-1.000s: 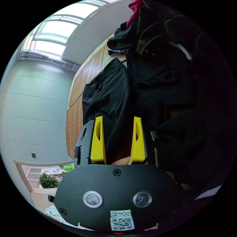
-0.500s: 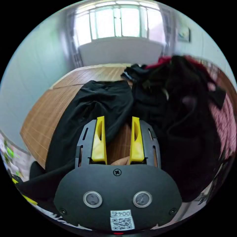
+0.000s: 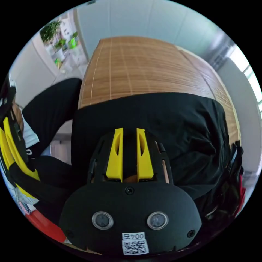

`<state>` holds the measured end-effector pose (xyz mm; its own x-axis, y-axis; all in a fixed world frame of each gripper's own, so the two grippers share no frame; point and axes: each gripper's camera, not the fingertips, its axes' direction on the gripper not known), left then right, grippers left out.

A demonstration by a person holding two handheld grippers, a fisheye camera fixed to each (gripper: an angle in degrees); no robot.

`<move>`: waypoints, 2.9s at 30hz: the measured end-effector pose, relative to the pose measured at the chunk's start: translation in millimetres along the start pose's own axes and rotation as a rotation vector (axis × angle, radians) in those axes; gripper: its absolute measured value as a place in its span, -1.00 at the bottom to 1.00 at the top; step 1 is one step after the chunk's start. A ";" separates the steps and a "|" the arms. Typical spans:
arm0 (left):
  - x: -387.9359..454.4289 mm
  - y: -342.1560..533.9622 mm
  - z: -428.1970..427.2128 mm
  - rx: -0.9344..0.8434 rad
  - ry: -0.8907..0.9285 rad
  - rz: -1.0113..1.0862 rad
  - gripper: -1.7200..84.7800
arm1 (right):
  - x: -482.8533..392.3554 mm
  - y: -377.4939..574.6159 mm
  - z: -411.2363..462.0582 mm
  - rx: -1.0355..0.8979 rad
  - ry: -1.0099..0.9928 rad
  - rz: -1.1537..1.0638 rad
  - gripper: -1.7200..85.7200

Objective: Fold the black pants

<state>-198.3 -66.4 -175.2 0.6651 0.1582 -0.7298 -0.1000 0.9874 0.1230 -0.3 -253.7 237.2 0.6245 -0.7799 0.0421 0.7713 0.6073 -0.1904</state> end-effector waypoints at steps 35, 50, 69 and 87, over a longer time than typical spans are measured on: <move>-25.5 -62.8 -156.6 0.079 -0.374 -0.253 -0.85 | 158.5 -73.6 101.0 -0.276 0.344 0.721 -0.83; 75.1 -35.0 -178.1 0.018 -0.344 -0.129 -0.90 | -39.6 -23.5 -17.8 0.052 0.162 0.602 -0.76; 149.0 18.5 -252.0 0.089 -0.348 -0.127 -0.92 | -106.3 -321.1 115.9 0.068 0.119 0.221 -0.63; 132.5 25.8 -360.1 0.037 -0.480 -0.056 -0.93 | -106.3 -19.7 6.4 0.172 0.278 0.452 -0.64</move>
<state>-379.3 -16.8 -510.9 0.9359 0.0742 -0.3443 -0.0334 0.9919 0.1229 -81.1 -181.8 242.8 0.8597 -0.4325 -0.2716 0.4577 0.8884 0.0341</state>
